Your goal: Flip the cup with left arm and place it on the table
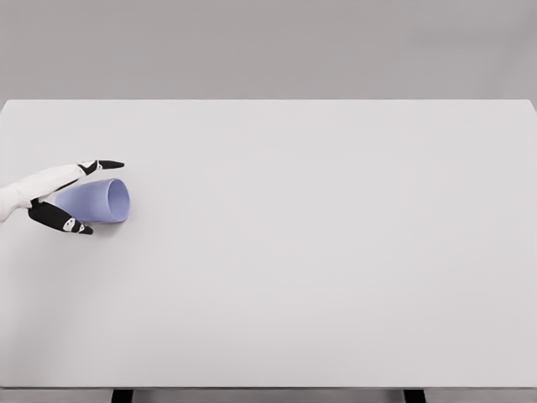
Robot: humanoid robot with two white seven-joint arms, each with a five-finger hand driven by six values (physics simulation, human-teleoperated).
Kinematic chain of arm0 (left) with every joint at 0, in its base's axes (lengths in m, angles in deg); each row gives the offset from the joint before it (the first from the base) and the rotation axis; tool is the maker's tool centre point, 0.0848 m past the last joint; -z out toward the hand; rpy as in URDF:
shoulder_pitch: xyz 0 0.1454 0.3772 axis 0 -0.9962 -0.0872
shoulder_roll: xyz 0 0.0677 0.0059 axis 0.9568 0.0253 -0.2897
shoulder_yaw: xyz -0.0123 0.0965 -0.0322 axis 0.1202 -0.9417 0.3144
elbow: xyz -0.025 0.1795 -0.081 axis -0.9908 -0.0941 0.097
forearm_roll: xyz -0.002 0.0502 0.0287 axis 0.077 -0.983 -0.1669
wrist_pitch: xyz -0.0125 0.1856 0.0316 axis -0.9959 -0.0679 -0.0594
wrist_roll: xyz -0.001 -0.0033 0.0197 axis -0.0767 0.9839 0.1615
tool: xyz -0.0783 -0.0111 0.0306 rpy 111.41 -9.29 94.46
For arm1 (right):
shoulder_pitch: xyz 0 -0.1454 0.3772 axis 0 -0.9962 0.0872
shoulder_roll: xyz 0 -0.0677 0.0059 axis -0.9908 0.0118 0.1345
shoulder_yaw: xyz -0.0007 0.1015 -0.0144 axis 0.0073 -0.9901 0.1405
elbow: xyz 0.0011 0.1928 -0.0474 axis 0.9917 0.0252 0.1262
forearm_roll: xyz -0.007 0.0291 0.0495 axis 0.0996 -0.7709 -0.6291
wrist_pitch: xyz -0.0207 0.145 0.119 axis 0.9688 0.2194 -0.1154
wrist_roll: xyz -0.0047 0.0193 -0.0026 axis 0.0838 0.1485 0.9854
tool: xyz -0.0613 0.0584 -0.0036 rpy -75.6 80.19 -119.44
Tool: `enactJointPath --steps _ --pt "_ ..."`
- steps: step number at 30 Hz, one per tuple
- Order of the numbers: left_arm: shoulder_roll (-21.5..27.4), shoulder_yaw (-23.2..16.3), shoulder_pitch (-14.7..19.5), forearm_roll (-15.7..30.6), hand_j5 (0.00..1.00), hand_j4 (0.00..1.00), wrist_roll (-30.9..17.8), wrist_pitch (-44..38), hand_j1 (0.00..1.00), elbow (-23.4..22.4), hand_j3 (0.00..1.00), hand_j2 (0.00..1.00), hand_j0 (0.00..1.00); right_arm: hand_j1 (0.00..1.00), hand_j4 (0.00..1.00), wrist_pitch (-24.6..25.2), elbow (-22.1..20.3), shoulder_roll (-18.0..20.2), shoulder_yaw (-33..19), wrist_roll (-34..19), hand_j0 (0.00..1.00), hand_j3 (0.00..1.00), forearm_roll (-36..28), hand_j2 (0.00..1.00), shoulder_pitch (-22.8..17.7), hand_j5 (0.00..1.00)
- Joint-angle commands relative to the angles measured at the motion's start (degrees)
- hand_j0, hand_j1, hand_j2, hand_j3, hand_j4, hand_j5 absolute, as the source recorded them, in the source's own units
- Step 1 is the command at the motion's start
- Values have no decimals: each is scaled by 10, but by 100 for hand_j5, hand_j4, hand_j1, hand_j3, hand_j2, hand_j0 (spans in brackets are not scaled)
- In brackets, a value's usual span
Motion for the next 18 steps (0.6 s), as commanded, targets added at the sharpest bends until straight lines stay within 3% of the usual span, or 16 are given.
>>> enactJointPath --steps 1,5,18 --pt "-1 -3 0 0 100 100 0 0 100 -4 100 100 100 100 100 0 0 0 0 -1 100 100 0 100 0 100" --pt "-4 -24 18 0 100 100 0 0 100 -11 100 100 100 100 100 0 0 0 0 0 100 100 0 100 0 100" --pt "-9 -33 28 0 100 100 1 0 100 -23 100 100 100 100 100 0 0 0 0 -1 100 100 0 100 0 100"
